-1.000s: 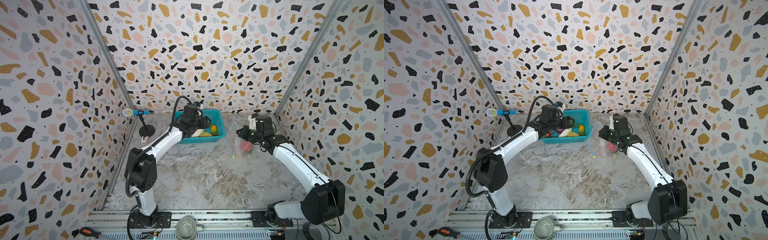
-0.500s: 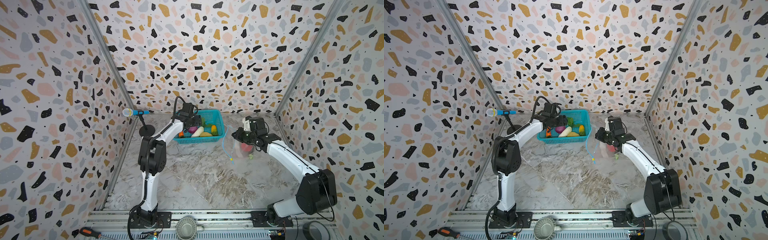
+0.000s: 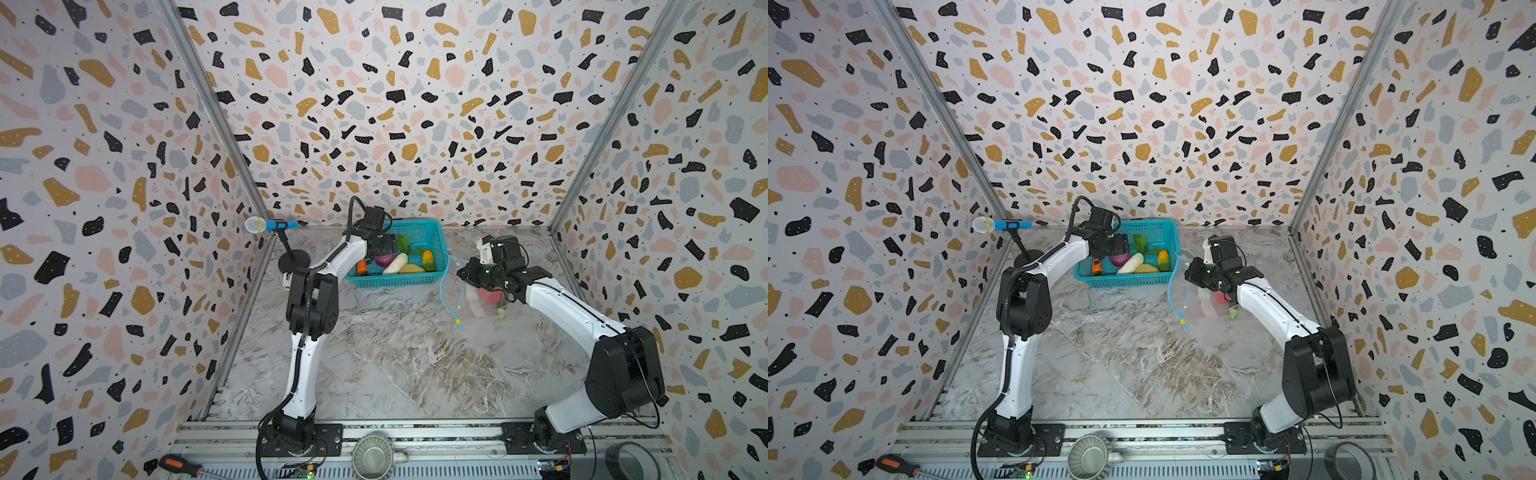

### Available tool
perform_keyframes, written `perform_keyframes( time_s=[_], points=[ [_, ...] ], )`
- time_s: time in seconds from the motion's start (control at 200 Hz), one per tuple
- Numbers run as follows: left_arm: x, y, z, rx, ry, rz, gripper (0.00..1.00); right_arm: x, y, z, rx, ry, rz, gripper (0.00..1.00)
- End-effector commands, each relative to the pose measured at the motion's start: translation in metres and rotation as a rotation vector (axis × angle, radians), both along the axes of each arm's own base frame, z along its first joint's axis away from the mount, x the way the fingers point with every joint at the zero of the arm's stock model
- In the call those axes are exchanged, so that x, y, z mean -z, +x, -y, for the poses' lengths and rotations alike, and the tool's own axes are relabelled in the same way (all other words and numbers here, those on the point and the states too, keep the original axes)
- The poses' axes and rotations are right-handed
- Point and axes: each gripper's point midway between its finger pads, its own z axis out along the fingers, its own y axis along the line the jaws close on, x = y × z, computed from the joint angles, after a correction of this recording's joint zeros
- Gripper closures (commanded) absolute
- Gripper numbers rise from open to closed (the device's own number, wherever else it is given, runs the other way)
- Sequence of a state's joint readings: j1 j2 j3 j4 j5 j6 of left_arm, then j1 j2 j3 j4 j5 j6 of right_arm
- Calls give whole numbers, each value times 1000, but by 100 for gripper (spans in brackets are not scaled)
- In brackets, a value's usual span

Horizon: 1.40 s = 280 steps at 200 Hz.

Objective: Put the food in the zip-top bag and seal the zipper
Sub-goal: 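Lower the left gripper and grasp the purple onion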

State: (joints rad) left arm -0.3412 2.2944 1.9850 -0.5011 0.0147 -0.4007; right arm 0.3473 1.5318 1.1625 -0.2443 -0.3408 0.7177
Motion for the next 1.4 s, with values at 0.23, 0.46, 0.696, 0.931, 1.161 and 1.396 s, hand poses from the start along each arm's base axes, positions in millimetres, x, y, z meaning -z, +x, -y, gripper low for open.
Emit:
perform_keyframes(
  time_s=[0.23,0.46,0.696,0.931,1.161,1.396],
  points=[
    [13,9,-2,-5,21,-10,14,-14,8,-5,-3,23,29,100],
    [29,7,0,-6,8,-37,14,-11,8,-5,-3,21,21,100],
    [37,11,3,-4,1,-43,16,-10,8,-6,-5,23,19,100],
    [42,16,7,-6,-17,-46,17,-8,7,-6,-5,22,15,100],
    [46,16,6,-8,-8,-50,16,-5,6,-5,-4,21,10,100],
    [33,19,3,-16,-4,-23,30,-6,5,-5,-3,22,13,100]
  ],
)
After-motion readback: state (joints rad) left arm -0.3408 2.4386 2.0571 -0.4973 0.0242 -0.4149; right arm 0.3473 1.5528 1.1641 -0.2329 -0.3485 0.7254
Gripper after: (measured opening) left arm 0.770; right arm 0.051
